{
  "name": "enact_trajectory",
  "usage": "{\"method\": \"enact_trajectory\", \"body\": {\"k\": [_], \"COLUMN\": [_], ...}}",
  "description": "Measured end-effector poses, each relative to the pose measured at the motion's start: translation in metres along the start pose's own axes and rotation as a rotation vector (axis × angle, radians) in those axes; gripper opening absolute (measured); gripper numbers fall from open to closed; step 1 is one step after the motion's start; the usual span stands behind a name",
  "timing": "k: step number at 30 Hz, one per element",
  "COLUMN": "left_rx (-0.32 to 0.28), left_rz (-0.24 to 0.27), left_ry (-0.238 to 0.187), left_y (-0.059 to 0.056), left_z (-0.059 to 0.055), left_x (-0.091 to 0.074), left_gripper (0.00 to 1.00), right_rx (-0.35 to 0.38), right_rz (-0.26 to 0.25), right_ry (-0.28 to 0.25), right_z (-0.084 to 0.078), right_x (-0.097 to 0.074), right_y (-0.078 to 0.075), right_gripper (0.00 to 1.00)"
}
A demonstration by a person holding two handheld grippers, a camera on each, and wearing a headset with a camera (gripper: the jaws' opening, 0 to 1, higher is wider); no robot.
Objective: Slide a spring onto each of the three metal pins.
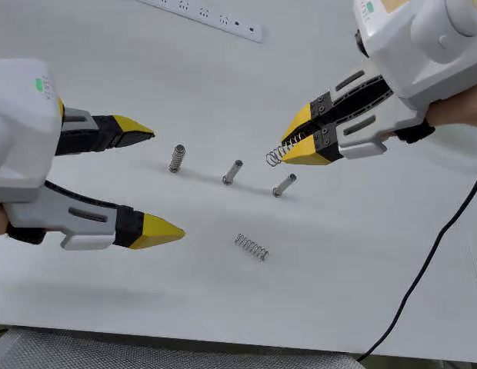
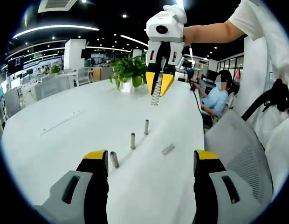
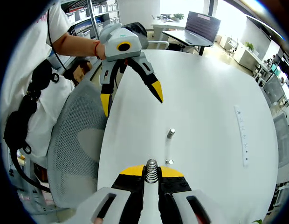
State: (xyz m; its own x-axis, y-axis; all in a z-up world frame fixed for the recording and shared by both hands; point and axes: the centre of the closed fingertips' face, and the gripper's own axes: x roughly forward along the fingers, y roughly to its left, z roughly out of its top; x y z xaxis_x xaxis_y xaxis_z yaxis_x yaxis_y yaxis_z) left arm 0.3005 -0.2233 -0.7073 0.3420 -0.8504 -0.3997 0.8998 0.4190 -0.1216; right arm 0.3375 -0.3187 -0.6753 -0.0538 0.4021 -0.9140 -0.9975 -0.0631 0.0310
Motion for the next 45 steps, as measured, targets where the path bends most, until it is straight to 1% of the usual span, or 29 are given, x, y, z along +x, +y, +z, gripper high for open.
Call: {"method": "enact_trajectory", "body": {"k": [3, 5, 6, 8, 10, 12, 15, 18, 23, 28, 35, 45], "left_rx": [-0.004, 0.005, 0.011, -0.002, 0.007, -0.003, -0.006, -0.013, -0.02, -0.037, -0.051, -0.063], "left_rz": [0.005, 0.008, 0.01, 0.005, 0.006, 0.005, 0.0, -0.003, -0.007, -0.003, -0.005, -0.01], "left_ry": [-0.011, -0.04, -0.051, -0.057, -0.069, -0.071, -0.08, -0.079, -0.08, -0.089, -0.102, -0.117], "left_y": [0.003, 0.004, 0.004, 0.004, 0.005, 0.006, 0.008, 0.01, 0.011, 0.013, 0.014, 0.013], "left_z": [-0.003, -0.002, -0.001, -0.003, -0.005, -0.006, -0.008, -0.012, -0.014, -0.017, -0.019, -0.018], "left_x": [-0.004, -0.006, -0.007, -0.008, -0.009, -0.01, -0.01, -0.009, -0.008, -0.009, -0.008, -0.008], "left_gripper": [0.81, 0.84, 0.86, 0.91, 0.94, 0.97, 0.99, 0.99, 0.99, 0.99, 0.99, 0.99], "right_rx": [0.004, 0.002, 0.004, 0.007, -0.004, -0.003, 0.002, -0.008, 0.012, 0.015, 0.015, 0.013], "right_rz": [-0.014, -0.02, -0.023, -0.025, -0.03, -0.03, -0.028, -0.031, -0.018, -0.008, 0.001, 0.005], "right_ry": [0.021, 0.034, 0.038, 0.049, 0.068, 0.074, 0.09, 0.114, 0.132, 0.154, 0.17, 0.186], "right_z": [-0.001, -0.002, -0.001, -0.002, -0.003, -0.003, -0.006, -0.011, -0.019, -0.026, -0.03, -0.03], "right_x": [0.005, 0.012, 0.012, 0.018, 0.024, 0.028, 0.038, 0.047, 0.061, 0.073, 0.082, 0.083], "right_y": [-0.008, -0.014, -0.015, -0.019, -0.023, -0.026, -0.034, -0.04, -0.045, -0.047, -0.047, -0.043], "right_gripper": [0.06, 0.06, 0.06, 0.06, 0.06, 0.06, 0.06, 0.06, 0.06, 0.06, 0.06, 0.06]}}
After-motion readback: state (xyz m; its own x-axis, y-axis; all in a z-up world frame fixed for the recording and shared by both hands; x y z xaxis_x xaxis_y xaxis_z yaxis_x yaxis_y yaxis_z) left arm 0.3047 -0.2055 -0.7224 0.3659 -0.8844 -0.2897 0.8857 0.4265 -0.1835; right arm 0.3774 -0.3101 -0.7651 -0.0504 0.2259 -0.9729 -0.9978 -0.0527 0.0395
